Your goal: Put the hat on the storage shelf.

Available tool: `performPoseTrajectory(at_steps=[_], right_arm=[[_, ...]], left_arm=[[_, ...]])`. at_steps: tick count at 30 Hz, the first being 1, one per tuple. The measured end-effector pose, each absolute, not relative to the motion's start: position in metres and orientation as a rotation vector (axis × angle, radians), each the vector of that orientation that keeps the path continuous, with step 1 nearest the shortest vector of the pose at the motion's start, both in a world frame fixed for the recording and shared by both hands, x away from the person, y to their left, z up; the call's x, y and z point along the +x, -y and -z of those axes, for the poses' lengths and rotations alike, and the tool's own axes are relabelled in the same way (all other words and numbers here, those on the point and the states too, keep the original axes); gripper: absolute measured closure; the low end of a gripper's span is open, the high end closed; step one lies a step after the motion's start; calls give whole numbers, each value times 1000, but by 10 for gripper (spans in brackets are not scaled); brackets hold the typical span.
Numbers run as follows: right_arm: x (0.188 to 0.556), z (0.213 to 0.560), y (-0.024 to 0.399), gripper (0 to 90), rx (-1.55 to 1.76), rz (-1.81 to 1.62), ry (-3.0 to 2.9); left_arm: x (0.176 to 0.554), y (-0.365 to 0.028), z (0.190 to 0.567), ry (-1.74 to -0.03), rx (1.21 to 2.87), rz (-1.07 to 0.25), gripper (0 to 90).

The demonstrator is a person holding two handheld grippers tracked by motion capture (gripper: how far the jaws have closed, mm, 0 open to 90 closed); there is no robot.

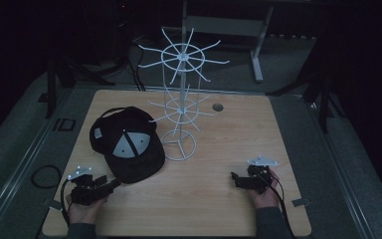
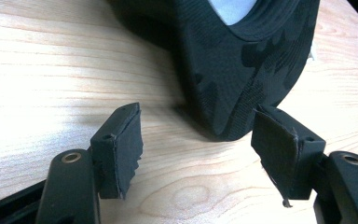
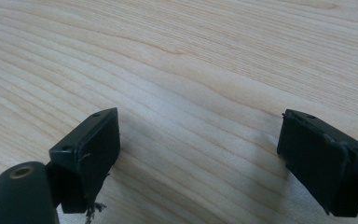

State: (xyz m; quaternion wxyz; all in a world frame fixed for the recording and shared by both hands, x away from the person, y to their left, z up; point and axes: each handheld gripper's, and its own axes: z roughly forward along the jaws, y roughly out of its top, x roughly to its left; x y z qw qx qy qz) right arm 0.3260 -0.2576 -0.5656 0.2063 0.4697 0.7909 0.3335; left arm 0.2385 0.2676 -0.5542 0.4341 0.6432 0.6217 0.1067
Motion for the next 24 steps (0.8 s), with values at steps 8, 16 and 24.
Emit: performPoseTrajectory(at_steps=[8, 16, 24], right_arm=[[326, 566, 258, 128, 1309, -929, -2204], [326, 566, 258, 127, 1309, -929, -2204], [326, 566, 258, 128, 1308, -929, -2204]], left_arm=[[239, -269, 555, -1532, 1598, -251, 349], [244, -267, 555, -1516, 1612, -229, 362], [249, -268, 557, -1515, 1619, -212, 388]])
